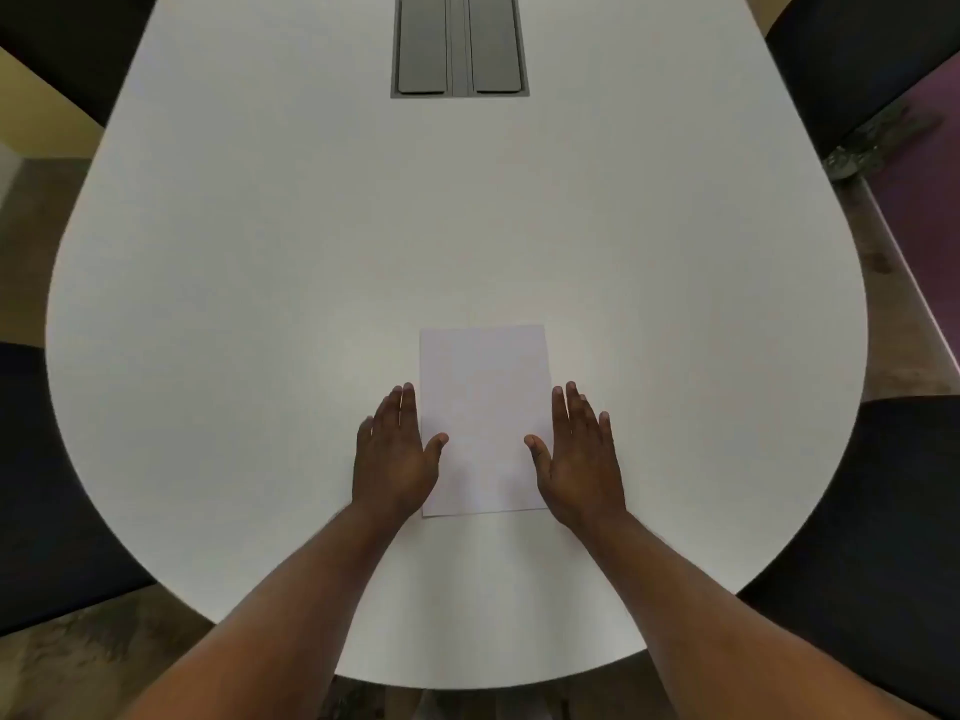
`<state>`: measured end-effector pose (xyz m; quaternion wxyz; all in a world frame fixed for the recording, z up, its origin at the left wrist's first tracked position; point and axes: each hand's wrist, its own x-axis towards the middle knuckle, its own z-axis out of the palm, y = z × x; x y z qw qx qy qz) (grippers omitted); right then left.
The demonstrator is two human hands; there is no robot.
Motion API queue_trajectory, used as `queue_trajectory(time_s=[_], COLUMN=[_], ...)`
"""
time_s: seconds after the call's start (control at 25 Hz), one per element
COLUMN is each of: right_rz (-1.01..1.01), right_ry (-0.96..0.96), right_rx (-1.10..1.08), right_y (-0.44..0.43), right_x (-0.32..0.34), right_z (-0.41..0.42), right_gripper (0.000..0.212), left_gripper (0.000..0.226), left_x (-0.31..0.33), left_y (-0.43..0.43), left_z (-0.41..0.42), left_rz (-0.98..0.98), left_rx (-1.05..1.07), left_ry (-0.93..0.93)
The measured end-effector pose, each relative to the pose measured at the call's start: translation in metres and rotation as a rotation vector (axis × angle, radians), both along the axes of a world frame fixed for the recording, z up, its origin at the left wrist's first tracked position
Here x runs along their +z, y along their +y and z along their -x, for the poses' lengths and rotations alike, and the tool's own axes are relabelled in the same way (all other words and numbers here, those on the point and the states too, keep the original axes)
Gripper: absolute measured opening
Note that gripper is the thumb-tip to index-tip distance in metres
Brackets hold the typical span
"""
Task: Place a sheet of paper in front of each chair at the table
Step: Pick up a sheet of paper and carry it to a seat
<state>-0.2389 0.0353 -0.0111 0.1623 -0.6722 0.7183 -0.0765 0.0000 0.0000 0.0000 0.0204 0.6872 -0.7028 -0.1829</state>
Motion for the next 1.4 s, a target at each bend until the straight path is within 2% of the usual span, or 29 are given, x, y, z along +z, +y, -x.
queue_trajectory(time_s=[0.2,0.4,0.64,0.8,0.96,1.12,1.4], right_rz=[-0.111,-0.131,-0.115,-0.154,-0.152,-0.152,-0.098], right_ry=[-0.014,-0.025,-0.157,-0.175,-0.101,-0.083,-0.162], right_rx=[-0.145,-0.278,-0.524,-0.611,-0.598,-0.604,-0.626], right_y=[0.002,-0.01,-0.026,-0.028,-0.028,-0.03,-0.033], right_x=[-0.029,-0.039,-0.04,-0.04,-0.037,-0.03,-0.003], right_z=[-0.008,-0.015,-0.019,-0.019,-0.024,-0.025,-0.019], right_gripper=[0.069,0.062,0.042,0.032,0.017,0.014,0.012], left_gripper=[0.068,0.049,0.03,0.021,0.016,0.005,0.008], left_x=[-0.024,-0.033,-0.034,-0.03,-0.029,-0.024,0.002], left_y=[-0.001,-0.005,-0.016,-0.015,-0.015,-0.014,-0.011], left_z=[0.007,0.012,0.006,-0.001,-0.003,-0.004,-0.005], left_rz=[-0.154,-0.269,-0.343,-0.354,-0.356,-0.333,-0.256], left_rx=[0.149,0.4,0.657,0.682,0.66,0.661,0.676], left_ry=[-0.018,0.25,0.397,0.429,0.386,0.369,0.44])
